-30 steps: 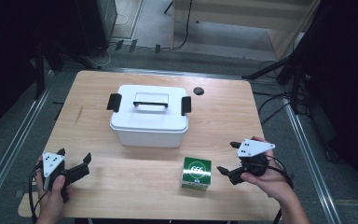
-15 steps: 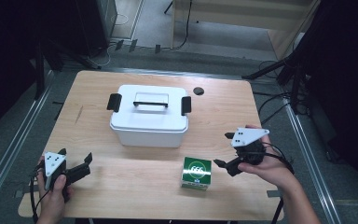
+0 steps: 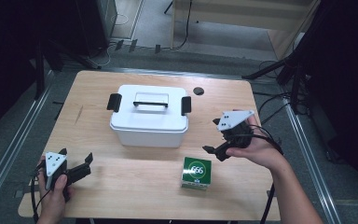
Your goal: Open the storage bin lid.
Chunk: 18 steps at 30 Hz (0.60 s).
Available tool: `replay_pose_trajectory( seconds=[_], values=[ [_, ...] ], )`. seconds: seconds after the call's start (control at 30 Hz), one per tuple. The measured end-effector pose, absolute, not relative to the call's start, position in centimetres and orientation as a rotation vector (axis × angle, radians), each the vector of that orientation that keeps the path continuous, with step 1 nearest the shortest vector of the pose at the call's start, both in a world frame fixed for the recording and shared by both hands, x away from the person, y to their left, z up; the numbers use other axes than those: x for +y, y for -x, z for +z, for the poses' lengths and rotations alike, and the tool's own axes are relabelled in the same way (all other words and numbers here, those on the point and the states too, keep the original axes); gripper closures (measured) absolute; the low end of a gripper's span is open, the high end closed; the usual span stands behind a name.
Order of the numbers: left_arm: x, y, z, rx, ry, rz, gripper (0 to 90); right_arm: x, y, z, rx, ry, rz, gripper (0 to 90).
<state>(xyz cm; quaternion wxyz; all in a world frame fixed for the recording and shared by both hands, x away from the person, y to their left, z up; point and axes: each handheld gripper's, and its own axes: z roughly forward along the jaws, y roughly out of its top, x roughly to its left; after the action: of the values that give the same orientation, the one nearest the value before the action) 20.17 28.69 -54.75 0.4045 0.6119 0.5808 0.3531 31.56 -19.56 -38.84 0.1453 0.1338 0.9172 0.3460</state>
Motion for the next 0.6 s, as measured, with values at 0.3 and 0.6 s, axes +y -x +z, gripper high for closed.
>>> replay_pose_trajectory(
  seconds=[0.3,0.6],
  values=[
    [28.5,-20.3,-54.9,1.481,-1.543,0.897,9.0,-17.2,-33.2,-37.9,2.641,-0.304,0.95,12.9],
    [28.2,-20.5,-55.1,1.514,-1.547,0.929,9.0,-14.6,-35.1,-37.3,2.642,-0.282,0.908,16.4]
  ],
)
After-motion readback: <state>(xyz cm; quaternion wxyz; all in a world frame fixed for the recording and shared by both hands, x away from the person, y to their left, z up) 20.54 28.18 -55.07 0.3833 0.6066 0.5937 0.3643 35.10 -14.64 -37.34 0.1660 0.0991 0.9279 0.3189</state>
